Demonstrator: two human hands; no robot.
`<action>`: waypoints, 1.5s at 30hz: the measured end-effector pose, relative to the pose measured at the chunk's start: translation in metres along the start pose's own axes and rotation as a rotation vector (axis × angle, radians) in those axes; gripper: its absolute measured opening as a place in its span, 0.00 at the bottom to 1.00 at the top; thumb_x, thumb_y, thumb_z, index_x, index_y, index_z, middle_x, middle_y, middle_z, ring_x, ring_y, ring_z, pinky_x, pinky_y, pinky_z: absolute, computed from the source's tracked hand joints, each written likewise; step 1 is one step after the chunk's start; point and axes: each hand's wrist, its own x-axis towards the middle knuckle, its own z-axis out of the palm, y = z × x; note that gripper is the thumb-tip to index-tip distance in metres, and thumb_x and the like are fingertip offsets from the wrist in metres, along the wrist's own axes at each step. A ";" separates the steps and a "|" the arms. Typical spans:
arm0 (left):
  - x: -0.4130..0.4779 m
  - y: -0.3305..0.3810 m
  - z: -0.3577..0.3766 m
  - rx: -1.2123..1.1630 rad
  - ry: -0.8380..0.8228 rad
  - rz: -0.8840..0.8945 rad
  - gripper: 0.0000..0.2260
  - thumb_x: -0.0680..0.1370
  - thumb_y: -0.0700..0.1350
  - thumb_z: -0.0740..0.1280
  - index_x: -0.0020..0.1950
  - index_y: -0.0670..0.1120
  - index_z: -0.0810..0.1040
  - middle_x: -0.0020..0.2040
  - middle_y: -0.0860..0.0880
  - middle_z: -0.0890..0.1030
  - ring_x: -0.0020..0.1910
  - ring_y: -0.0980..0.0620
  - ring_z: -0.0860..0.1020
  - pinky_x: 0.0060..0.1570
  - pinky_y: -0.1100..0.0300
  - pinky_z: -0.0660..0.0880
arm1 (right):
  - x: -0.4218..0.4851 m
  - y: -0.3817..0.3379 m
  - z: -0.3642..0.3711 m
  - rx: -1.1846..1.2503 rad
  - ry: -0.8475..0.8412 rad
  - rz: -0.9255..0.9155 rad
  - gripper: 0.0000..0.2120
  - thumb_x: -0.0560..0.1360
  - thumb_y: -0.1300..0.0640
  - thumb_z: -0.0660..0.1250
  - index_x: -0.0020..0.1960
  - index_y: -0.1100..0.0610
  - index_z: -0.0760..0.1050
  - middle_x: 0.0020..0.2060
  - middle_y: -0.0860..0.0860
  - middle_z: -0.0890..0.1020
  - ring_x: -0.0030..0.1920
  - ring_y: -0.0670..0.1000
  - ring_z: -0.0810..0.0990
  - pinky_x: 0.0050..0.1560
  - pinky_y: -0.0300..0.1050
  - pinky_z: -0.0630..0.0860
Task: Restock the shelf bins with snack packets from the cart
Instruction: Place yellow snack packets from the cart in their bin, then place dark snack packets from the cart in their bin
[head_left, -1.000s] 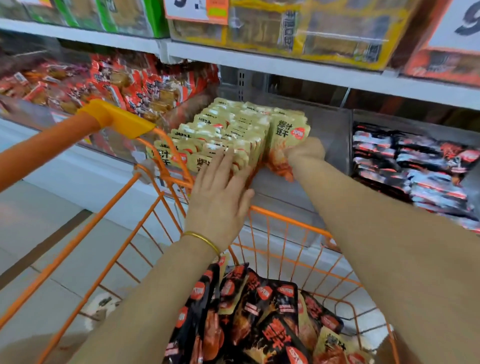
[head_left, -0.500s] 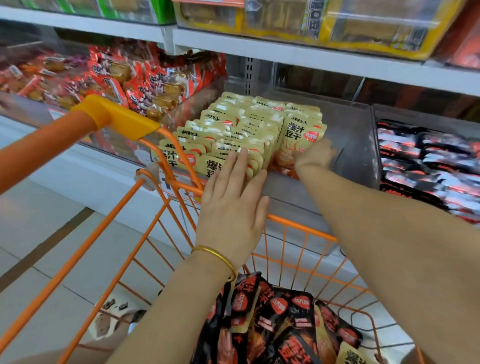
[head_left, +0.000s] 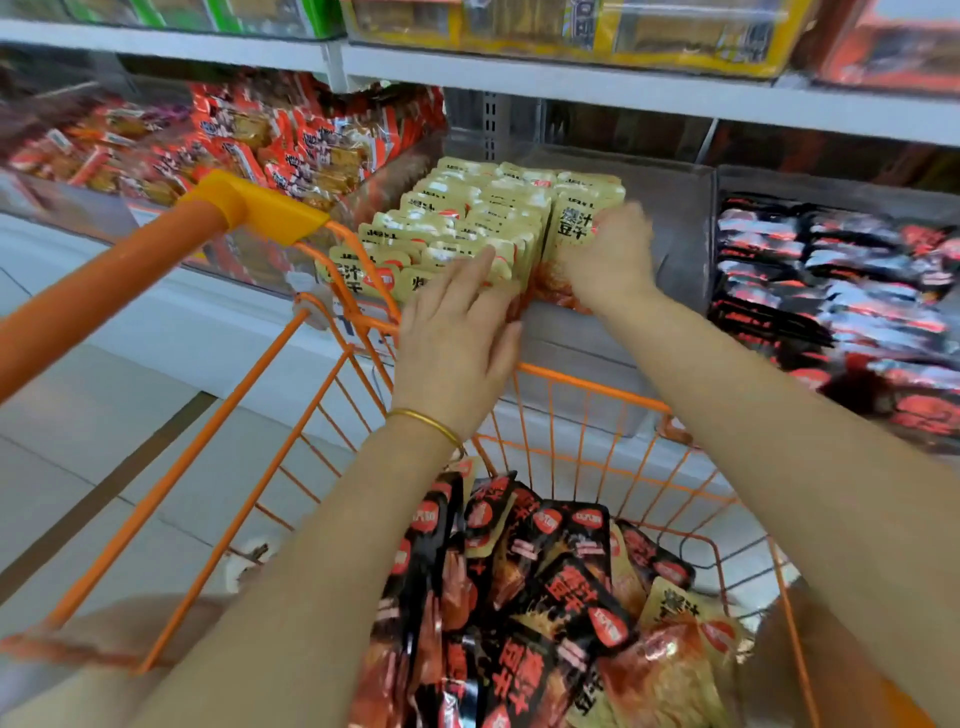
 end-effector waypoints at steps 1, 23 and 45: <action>0.000 0.004 -0.007 0.029 0.035 -0.006 0.16 0.73 0.47 0.58 0.56 0.47 0.79 0.64 0.47 0.75 0.62 0.42 0.71 0.58 0.51 0.63 | -0.021 -0.002 -0.013 0.071 -0.031 -0.113 0.05 0.73 0.68 0.62 0.49 0.65 0.71 0.40 0.53 0.70 0.43 0.50 0.71 0.49 0.46 0.74; -0.046 0.031 -0.012 -0.249 -0.157 0.238 0.12 0.75 0.42 0.59 0.49 0.43 0.81 0.40 0.47 0.80 0.41 0.49 0.72 0.45 0.62 0.65 | -0.141 0.092 -0.041 -0.288 -1.204 0.072 0.22 0.75 0.59 0.69 0.59 0.75 0.69 0.47 0.68 0.77 0.46 0.67 0.77 0.43 0.49 0.79; -0.051 0.125 0.015 -0.890 -0.523 -0.110 0.08 0.76 0.43 0.68 0.53 0.51 0.74 0.45 0.46 0.82 0.43 0.55 0.78 0.45 0.61 0.71 | -0.147 0.135 -0.146 0.461 -0.400 0.048 0.04 0.75 0.57 0.67 0.47 0.56 0.79 0.39 0.50 0.80 0.38 0.44 0.78 0.38 0.35 0.74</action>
